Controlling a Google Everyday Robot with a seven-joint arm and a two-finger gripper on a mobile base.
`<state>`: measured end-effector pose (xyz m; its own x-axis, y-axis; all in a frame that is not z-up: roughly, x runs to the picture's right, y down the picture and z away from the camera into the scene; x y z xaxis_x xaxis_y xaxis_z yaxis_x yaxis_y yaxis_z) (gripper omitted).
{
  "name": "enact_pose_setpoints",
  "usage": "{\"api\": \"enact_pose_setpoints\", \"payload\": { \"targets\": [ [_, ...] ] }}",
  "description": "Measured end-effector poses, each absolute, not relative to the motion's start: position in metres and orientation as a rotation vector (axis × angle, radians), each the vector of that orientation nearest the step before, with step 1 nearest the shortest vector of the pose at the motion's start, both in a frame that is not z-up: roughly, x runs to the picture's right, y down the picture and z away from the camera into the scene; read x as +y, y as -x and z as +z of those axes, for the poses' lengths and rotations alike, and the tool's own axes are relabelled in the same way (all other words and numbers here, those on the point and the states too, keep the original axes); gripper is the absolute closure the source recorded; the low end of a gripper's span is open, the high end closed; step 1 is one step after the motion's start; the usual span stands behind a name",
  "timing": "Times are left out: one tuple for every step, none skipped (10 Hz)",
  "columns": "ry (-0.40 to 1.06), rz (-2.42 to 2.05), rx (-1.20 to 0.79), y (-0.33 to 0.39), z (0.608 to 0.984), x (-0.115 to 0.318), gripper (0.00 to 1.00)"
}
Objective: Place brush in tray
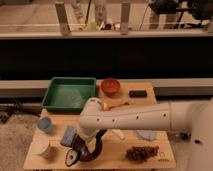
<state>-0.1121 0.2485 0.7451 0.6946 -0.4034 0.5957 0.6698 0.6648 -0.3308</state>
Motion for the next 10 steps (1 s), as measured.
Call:
{"api": "enact_pose_setpoints", "payload": {
  "targets": [
    [0.57, -0.624, -0.535, 0.11, 0.747, 0.25, 0.2],
    [0.572, -0.618, -0.552, 0.108, 0.748, 0.25, 0.2],
    [0.576, -0.619, -0.57, 0.108, 0.749, 0.25, 0.2],
    [0.585, -0.628, -0.581, 0.108, 0.749, 0.25, 0.2],
    [0.602, -0.653, -0.585, 0.106, 0.75, 0.252, 0.2],
    [0.608, -0.672, -0.588, 0.104, 0.75, 0.252, 0.2],
    [0.613, -0.696, -0.589, 0.102, 0.75, 0.252, 0.2],
    [0.608, -0.728, -0.591, 0.097, 0.749, 0.252, 0.2],
    [0.602, -0.747, -0.593, 0.094, 0.749, 0.252, 0.2],
    [0.584, -0.783, -0.606, 0.089, 0.748, 0.251, 0.2]
  ]
}}
